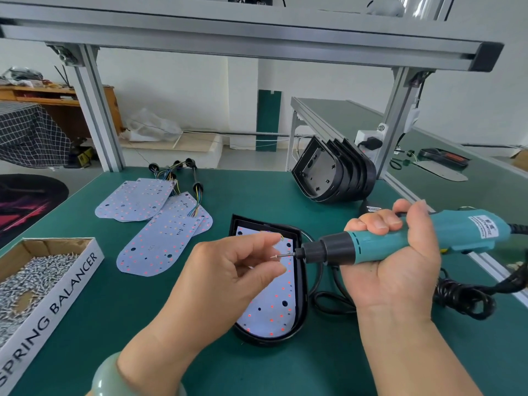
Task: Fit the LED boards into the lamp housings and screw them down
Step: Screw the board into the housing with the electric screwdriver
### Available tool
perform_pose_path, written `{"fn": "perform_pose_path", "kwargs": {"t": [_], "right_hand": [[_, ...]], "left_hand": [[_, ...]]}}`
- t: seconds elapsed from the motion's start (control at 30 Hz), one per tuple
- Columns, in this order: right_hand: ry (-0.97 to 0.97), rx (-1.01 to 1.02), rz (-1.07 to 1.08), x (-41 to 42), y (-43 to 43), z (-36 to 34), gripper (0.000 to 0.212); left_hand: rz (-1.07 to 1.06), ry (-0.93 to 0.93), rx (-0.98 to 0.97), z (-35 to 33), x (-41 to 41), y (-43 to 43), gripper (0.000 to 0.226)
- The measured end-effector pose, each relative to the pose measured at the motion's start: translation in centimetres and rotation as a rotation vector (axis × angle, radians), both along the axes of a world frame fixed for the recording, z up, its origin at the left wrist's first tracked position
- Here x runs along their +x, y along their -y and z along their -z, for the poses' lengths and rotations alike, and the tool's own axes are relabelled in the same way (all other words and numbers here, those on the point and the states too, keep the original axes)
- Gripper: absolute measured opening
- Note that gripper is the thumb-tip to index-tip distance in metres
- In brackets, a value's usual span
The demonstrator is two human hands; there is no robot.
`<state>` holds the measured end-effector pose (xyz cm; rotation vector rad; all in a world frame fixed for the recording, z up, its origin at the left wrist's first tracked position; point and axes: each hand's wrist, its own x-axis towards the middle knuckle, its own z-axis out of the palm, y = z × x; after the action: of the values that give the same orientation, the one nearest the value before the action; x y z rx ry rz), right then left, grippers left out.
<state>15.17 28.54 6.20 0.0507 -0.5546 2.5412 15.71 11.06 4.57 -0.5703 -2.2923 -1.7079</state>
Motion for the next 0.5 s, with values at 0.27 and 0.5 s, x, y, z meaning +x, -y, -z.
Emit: {"fn": "perform_pose_path", "kwargs": {"t": [0.27,0.5], "right_hand": [[0.164,0.141,0.000,-0.8,-0.5,0.6,0.020],[0.170,0.227,-0.074,-1.0,0.7,1.3,0.025]], "left_hand": [[-0.418,0.488,-0.161,1.3,-3.2,1.5,0.066],[-0.112,0.706,-0.404,2.4,-4.3,1.0,0.028]]}}
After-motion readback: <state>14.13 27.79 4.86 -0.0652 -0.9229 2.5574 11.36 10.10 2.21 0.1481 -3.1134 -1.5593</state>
